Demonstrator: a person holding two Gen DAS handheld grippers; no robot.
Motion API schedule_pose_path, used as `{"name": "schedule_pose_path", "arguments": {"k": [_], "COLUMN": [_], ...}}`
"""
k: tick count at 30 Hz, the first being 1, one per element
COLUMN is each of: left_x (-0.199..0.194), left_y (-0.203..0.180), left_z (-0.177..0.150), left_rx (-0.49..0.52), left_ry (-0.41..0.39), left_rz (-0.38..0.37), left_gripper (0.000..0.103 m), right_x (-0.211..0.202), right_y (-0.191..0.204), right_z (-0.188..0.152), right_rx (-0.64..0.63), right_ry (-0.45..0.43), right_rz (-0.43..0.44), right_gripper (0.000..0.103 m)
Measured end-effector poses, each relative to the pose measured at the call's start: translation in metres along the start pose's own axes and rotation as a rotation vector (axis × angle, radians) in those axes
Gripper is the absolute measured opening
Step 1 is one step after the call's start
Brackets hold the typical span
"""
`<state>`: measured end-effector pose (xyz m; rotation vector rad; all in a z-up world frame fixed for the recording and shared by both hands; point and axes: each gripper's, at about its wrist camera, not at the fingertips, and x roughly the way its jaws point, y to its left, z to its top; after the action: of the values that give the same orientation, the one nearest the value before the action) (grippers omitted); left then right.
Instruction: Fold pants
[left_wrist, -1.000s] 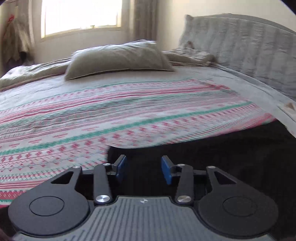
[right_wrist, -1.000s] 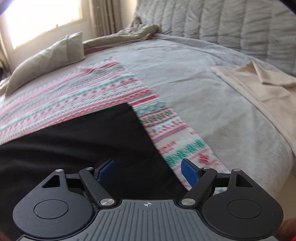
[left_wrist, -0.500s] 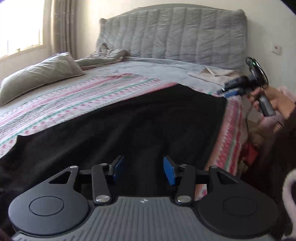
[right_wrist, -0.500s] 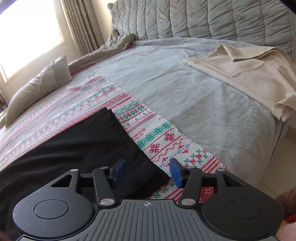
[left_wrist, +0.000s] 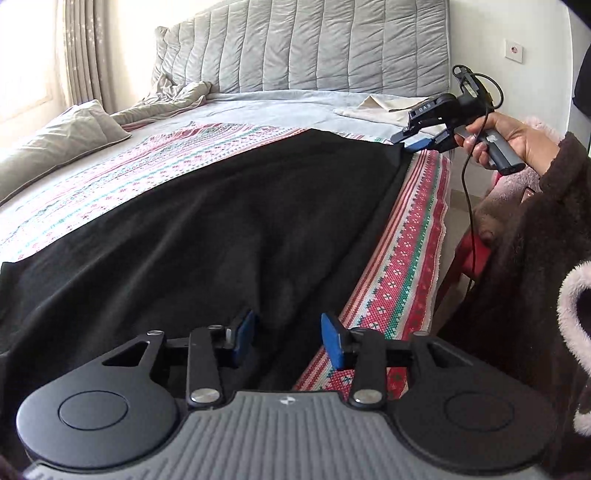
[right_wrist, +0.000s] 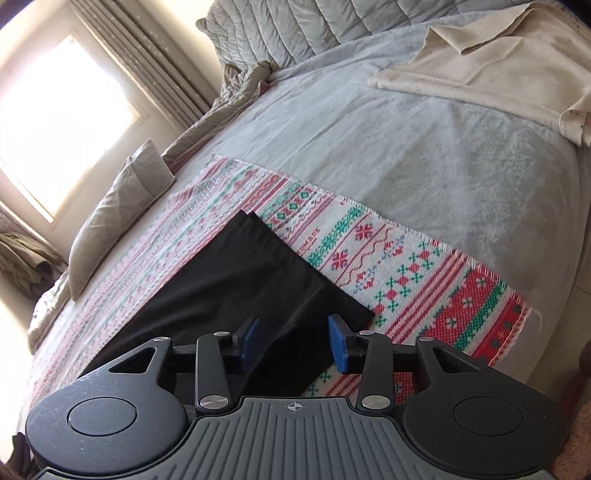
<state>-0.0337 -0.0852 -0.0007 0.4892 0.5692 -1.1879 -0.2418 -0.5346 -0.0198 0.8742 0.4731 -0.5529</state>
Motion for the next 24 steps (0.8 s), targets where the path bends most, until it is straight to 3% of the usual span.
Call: {"name": "schedule_pose_path", "arguments": {"k": [6, 8, 9, 10, 13, 18, 24], "left_x": [0.004, 0.004, 0.004, 0.002, -0.005, -0.011, -0.003], "left_y": [0.003, 0.004, 0.003, 0.002, 0.000, 0.003, -0.005], "left_z": [-0.002, -0.001, 0.000, 0.000, 0.002, 0.004, -0.001], "left_rx": [-0.037, -0.041, -0.039, -0.033, -0.006, -0.013, 0.052], "left_ry": [0.001, -0.007, -0.013, -0.023, -0.045, -0.032, 0.070], "left_rz": [0.030, 0.037, 0.039, 0.040, 0.038, -0.018, -0.092], "left_gripper": [0.028, 0.016, 0.012, 0.010, 0.009, 0.009, 0.011], "right_x": [0.000, 0.003, 0.005, 0.006, 0.005, -0.009, 0.004], "right_y": [0.000, 0.002, 0.004, 0.006, 0.014, 0.016, 0.023], "right_z": [-0.006, -0.007, -0.007, -0.008, -0.008, -0.006, -0.010], "right_rx": [0.002, -0.005, -0.022, -0.045, -0.110, -0.122, -0.234], "right_ry": [0.021, 0.001, -0.013, -0.023, -0.059, -0.124, -0.071], "right_rz": [0.024, 0.027, 0.025, 0.005, -0.059, -0.090, -0.254], "right_gripper": [0.038, 0.038, 0.030, 0.015, 0.003, 0.001, 0.000]}}
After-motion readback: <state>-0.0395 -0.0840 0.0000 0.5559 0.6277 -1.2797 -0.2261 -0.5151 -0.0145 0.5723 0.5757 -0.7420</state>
